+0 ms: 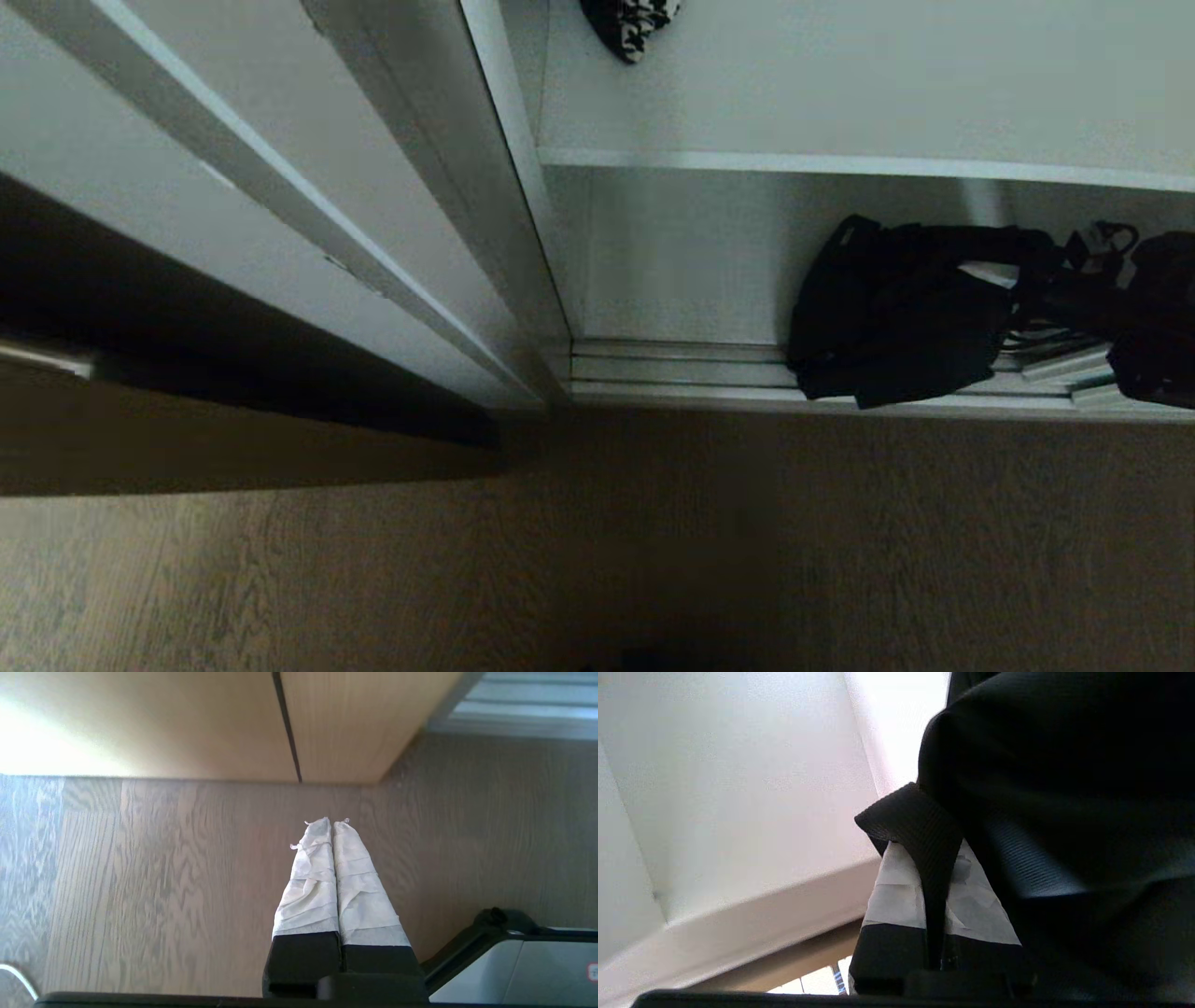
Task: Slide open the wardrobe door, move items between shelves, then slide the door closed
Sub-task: Place the bag on the lower shelf
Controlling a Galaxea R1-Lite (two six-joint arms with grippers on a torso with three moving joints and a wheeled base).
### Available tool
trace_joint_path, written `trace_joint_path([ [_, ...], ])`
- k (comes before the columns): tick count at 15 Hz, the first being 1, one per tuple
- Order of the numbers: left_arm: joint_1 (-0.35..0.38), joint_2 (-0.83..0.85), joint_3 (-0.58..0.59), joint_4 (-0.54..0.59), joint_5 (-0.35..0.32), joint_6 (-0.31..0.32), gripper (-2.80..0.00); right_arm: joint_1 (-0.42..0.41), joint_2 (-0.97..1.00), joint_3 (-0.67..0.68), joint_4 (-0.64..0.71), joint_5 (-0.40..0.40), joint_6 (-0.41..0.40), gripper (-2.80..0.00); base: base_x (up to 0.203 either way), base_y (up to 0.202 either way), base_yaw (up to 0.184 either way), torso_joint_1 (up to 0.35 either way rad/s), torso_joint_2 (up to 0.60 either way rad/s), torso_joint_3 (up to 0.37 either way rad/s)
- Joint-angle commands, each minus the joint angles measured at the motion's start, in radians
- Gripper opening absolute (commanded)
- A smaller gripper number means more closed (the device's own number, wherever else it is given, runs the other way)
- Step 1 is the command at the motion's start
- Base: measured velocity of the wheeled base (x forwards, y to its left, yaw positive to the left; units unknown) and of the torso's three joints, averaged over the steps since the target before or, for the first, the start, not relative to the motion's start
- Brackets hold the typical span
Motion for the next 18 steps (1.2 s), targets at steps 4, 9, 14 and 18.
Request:
trace_joint_path([
  [4,0.001,-0.001,0.000,-0.002,0.000,-0.006,-2.80,0.000,-0.003,0.012,-0.042,0.003,0.007,-2.80,0.025,0.000,0.000,0.002,0.00,0.000],
  [9,0.001,-0.001,0.000,-0.002,0.000,-0.006,-2.80,-0.001,-0.015,0.072,-0.117,0.000,0.006,0.00,0.000,0.000,0.000,0.000,0.00,0.000],
  [14,0.001,-0.001,0.000,-0.002,0.000,-0.006,-2.80,-0.013,-0.095,0.227,-0.177,0.000,0.001,0.00,0.000,0.000,0.000,0.000,0.00,0.000],
  [18,0.001,-0.001,0.000,-0.002,0.000,-0.006,-2.80,-0.064,-0.151,0.344,-0.225,0.001,-0.007,0.00,0.000,0.000,0.000,0.000,0.00,0.000],
])
